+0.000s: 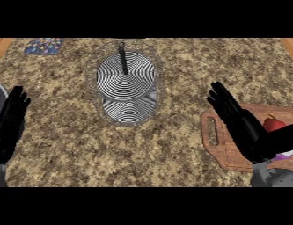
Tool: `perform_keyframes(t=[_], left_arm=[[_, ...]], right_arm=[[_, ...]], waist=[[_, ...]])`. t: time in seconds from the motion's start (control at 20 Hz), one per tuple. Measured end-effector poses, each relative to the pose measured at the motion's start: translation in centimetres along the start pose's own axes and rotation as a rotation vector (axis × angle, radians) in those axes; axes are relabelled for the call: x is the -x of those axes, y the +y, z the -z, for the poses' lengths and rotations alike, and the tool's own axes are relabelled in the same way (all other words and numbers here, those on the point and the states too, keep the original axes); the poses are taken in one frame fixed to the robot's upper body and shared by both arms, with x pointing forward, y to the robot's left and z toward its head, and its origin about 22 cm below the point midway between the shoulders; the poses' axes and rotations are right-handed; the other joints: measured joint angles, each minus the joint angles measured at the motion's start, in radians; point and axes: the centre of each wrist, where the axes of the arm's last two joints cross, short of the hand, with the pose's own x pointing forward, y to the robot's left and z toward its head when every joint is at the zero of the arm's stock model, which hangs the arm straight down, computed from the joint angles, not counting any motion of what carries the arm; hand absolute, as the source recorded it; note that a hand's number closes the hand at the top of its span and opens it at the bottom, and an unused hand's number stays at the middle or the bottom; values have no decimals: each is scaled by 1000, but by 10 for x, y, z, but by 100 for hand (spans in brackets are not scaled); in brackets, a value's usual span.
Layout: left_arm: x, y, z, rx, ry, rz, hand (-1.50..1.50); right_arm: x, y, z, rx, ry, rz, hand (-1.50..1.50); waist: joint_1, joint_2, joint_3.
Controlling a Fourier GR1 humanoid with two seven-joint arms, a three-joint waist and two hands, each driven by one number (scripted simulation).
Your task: Pick the can from the cutting board and place it in the tiered basket
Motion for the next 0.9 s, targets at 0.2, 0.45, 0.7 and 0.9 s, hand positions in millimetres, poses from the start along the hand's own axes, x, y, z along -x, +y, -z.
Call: perform_keyframes(t=[0.2, 0.45, 0.7, 0.9], left_arm=[[-6, -6, 0, 25, 16, -24, 0], [1, -13, -5, 71, 99, -48, 0], [-5, -29, -1, 134, 140, -73, 0], [-13, -34, -1, 157, 154, -71, 0]], right_arm=[[-21, -2, -13, -139, -150, -45, 150], [-41, -48, -28, -9, -207, -281, -150], [-11, -80, -57, 208, -221, -340, -150], [-29, -104, -74, 220, -270, -503, -150]], waist=[[-21, 10, 25], [-68, 13, 29], [-48, 20, 34], [-38, 21, 35]])
